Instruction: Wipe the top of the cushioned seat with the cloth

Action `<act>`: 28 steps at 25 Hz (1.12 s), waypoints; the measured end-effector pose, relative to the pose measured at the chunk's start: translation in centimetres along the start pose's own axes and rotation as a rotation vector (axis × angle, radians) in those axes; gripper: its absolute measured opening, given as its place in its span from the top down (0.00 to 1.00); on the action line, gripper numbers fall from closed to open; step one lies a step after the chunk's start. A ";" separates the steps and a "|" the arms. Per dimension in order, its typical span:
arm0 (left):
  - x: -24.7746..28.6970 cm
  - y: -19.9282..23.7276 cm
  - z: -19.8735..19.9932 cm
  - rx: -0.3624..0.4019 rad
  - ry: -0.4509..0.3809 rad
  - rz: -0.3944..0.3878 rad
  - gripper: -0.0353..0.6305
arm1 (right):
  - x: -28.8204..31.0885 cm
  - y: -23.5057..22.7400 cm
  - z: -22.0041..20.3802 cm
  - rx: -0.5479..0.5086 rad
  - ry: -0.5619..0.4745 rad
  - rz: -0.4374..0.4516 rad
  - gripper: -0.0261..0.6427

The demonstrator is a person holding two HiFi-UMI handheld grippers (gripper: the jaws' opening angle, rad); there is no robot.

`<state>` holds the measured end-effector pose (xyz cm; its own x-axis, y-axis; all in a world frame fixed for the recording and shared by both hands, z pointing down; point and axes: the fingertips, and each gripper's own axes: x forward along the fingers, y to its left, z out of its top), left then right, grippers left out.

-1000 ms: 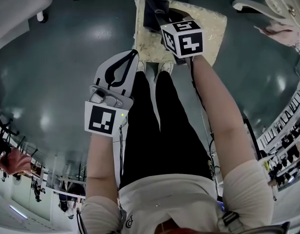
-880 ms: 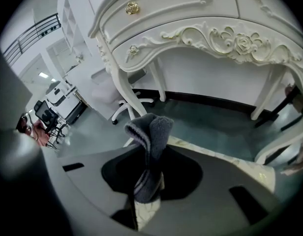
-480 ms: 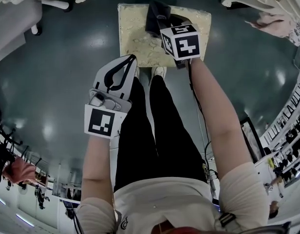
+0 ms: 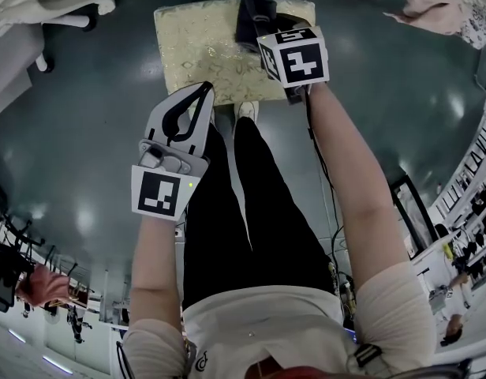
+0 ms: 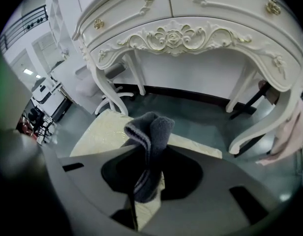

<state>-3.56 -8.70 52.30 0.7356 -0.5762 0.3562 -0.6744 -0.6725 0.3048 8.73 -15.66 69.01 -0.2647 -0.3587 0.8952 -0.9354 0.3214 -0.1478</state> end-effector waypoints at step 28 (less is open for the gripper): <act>2.7 -4.0 1.8 0.103 0.022 -0.106 0.93 | -6.2 -5.2 -1.3 0.026 -0.001 -0.062 0.84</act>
<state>1.22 -8.38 50.42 0.8001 -0.4896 0.3465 -0.5818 -0.7739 0.2500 15.57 -13.97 64.79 -0.2064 -0.3778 0.9026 -0.9557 0.2758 -0.1031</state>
